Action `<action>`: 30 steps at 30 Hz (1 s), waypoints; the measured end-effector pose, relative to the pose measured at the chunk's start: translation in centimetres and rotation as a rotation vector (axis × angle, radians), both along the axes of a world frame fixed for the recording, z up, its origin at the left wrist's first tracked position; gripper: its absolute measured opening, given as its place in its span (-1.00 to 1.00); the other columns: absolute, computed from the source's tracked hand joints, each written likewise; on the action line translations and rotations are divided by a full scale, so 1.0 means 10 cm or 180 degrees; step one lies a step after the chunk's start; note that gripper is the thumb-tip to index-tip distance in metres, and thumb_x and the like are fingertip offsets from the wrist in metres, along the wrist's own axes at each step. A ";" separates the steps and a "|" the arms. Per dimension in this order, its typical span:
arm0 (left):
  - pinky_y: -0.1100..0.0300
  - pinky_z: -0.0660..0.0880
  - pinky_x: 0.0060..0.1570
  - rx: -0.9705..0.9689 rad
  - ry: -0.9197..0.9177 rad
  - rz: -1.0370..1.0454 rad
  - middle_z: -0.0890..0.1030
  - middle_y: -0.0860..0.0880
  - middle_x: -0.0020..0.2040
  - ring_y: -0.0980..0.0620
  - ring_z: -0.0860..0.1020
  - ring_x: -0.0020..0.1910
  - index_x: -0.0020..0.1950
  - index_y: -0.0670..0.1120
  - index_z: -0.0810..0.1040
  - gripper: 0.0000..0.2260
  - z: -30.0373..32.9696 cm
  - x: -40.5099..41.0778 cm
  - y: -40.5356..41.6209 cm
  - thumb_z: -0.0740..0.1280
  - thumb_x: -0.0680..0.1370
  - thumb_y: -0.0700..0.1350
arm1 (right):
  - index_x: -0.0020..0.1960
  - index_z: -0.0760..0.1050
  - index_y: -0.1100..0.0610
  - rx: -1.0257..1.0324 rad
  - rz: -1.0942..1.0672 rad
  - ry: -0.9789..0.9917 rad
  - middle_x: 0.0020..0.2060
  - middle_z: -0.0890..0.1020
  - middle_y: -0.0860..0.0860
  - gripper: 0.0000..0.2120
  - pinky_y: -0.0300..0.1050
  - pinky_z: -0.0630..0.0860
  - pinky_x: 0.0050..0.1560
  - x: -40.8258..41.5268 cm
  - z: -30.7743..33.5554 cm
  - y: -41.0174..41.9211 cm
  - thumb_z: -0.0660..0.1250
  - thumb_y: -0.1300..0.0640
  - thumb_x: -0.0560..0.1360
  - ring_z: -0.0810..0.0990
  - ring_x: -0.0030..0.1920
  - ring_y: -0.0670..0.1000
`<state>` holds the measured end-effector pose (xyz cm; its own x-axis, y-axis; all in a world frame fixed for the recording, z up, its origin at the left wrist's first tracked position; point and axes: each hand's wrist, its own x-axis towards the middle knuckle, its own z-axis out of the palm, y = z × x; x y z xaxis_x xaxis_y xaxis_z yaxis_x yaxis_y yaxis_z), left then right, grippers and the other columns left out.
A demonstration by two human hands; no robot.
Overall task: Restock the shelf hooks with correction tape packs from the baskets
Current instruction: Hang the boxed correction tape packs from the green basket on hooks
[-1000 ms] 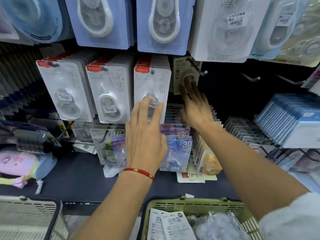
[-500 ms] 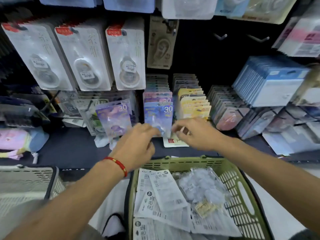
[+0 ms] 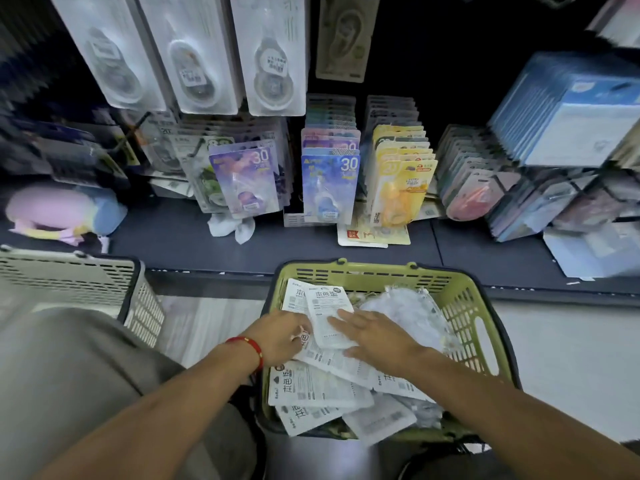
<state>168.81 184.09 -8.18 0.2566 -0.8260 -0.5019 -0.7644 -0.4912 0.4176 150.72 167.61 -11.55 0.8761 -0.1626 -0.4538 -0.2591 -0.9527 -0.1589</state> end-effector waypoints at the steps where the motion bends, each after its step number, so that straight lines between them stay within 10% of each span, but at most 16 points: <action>1: 0.09 0.55 0.29 -0.0074 0.0075 0.0185 0.62 -0.01 0.31 -0.01 0.58 0.28 0.38 0.05 0.60 -0.65 0.00 0.00 0.01 0.29 0.63 -0.20 | 0.73 0.02 -0.03 -0.0113 0.0058 -0.0204 0.70 0.14 0.01 -0.39 0.06 0.18 0.61 -0.02 -0.01 0.00 0.18 -0.02 0.75 0.21 0.65 0.12; 4: 0.10 0.53 0.33 -0.0473 0.0141 0.0973 0.65 0.00 0.22 0.00 0.60 0.25 0.35 -0.01 0.62 -0.69 0.04 -0.01 0.01 0.34 0.62 -0.21 | 0.48 0.45 0.07 0.0156 -0.0747 -0.0965 0.28 0.62 0.06 -0.64 0.04 0.58 0.17 -0.03 0.14 -0.03 0.27 0.20 0.69 0.64 0.22 0.19; 6: 0.12 0.56 0.28 -0.0804 0.0285 0.1731 0.69 0.00 0.10 0.00 0.63 0.13 0.25 -0.03 0.67 -0.74 0.11 -0.01 -0.01 0.38 0.58 -0.21 | 0.14 0.56 0.18 0.0956 -0.2130 -0.1783 -0.11 0.59 0.18 -0.85 0.08 0.53 -0.04 -0.02 0.33 -0.07 0.24 0.17 0.69 0.57 -0.10 0.25; 9: 0.14 0.66 0.09 -0.0971 0.1286 0.2606 0.76 -0.08 -0.03 0.00 0.70 -0.09 -0.06 -0.04 0.74 -0.94 0.24 -0.03 -0.08 0.52 0.52 -0.19 | 0.16 0.53 0.38 0.2266 -0.3516 -0.2655 0.00 0.64 0.28 -0.73 0.09 0.63 0.02 0.02 0.63 -0.10 0.16 0.19 0.76 0.65 -0.04 0.26; 13: 0.04 0.72 -0.04 -0.0932 0.3531 0.3497 0.75 -0.25 0.06 -0.18 0.75 0.04 0.07 -0.15 0.69 -0.78 0.40 -0.20 -0.17 0.55 0.53 -0.04 | 0.27 0.60 0.16 0.4367 -0.3856 -0.2086 0.13 0.75 0.13 -0.79 0.09 0.73 0.04 0.04 0.79 0.16 0.22 0.26 0.73 0.78 0.04 0.15; 17: 0.05 0.70 -0.31 -0.1860 0.3583 0.4178 0.76 -0.14 0.02 -0.08 0.76 -0.13 0.19 -0.16 0.61 -0.83 0.41 -0.17 -0.19 0.43 0.61 -0.29 | 0.31 0.57 0.18 0.3084 -0.3090 -0.1374 0.00 0.78 0.12 -0.69 0.21 0.69 0.13 -0.03 0.53 0.28 0.33 0.00 0.70 0.78 -0.02 0.14; 20: 0.09 0.67 -0.29 -0.2203 0.2801 0.4233 0.73 -0.07 0.09 -0.05 0.73 -0.06 0.23 -0.10 0.59 -0.77 0.38 0.02 -0.12 0.44 0.60 -0.28 | 0.60 0.34 0.05 0.0774 -0.1072 -0.0267 0.51 0.49 0.08 -0.36 0.11 0.40 0.49 -0.17 0.28 0.27 0.36 -0.20 0.63 0.48 0.48 0.12; 23: 0.13 0.64 -0.22 -0.2300 0.2436 0.4193 0.75 -0.02 0.06 0.03 0.73 -0.10 0.16 -0.03 0.61 -0.83 0.38 0.14 -0.08 0.42 0.60 -0.22 | 0.68 0.18 0.09 0.0370 -0.0288 0.0180 0.64 0.30 0.09 -0.32 0.04 0.24 0.57 -0.23 0.13 0.32 0.30 -0.14 0.67 0.31 0.58 0.13; 30: 0.01 0.69 -0.20 -0.2239 0.2462 0.4309 0.71 -0.06 -0.03 -0.06 0.70 -0.15 0.17 -0.03 0.55 -0.85 0.36 0.18 -0.07 0.29 0.66 -0.24 | 0.39 0.54 0.19 0.1232 -0.1856 -0.1098 -0.02 0.70 0.15 -0.69 -0.20 0.57 -0.36 -0.18 0.40 0.07 0.15 0.25 0.72 0.65 -0.25 -0.01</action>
<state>170.63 183.37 -4.57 0.7973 -0.3399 -0.4987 0.4803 -0.1430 0.8654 148.91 168.34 -7.50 0.7997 -0.5259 -0.2896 -0.5765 -0.5382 -0.6148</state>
